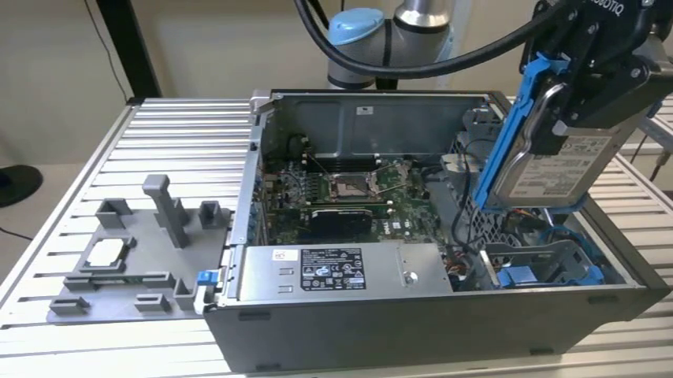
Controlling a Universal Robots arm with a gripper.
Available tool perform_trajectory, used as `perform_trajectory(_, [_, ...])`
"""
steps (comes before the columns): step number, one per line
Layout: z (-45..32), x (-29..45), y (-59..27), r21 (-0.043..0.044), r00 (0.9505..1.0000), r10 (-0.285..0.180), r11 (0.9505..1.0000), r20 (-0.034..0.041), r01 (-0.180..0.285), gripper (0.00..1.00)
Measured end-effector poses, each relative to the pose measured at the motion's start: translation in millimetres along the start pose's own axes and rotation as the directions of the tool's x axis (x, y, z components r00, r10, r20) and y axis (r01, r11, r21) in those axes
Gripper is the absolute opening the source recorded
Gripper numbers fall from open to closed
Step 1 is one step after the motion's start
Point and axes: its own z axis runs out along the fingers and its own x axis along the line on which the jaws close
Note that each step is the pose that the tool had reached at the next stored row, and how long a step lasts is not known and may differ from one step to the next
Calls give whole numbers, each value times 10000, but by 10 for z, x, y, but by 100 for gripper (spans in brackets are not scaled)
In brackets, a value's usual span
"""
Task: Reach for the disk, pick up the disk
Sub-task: 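Pick up the disk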
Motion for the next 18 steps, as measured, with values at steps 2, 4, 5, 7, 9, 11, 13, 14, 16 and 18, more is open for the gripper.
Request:
perform_trajectory(2, [1,48,-3,0,10000,0,10000,0,0,0])
perform_trajectory(4, [2,95,-9,-2,10000,-1,10000,0,1,0])
perform_trajectory(5, [3,120,-16,-6,10000,0,10000,0,0,0])
perform_trajectory(7, [3,159,-40,-18,10000,1,10000,-1,-1,0])
perform_trajectory(9, [4,197,-82,-35,10000,1,10000,-2,-1,0])
perform_trajectory(11, [4,227,-115,-48,10000,0,10000,-3,0,0])
perform_trajectory(13, [3,232,-120,-50,10000,1,10000,-3,-1,0])
perform_trajectory(14, [4,232,-120,-50,10000,2,10000,-2,-2,0])
perform_trajectory(16, [3,235,-123,-50,10000,1,10000,-3,-1,0])
perform_trajectory(18, [4,236,-124,-50,10000,1,10000,-3,-1,0])
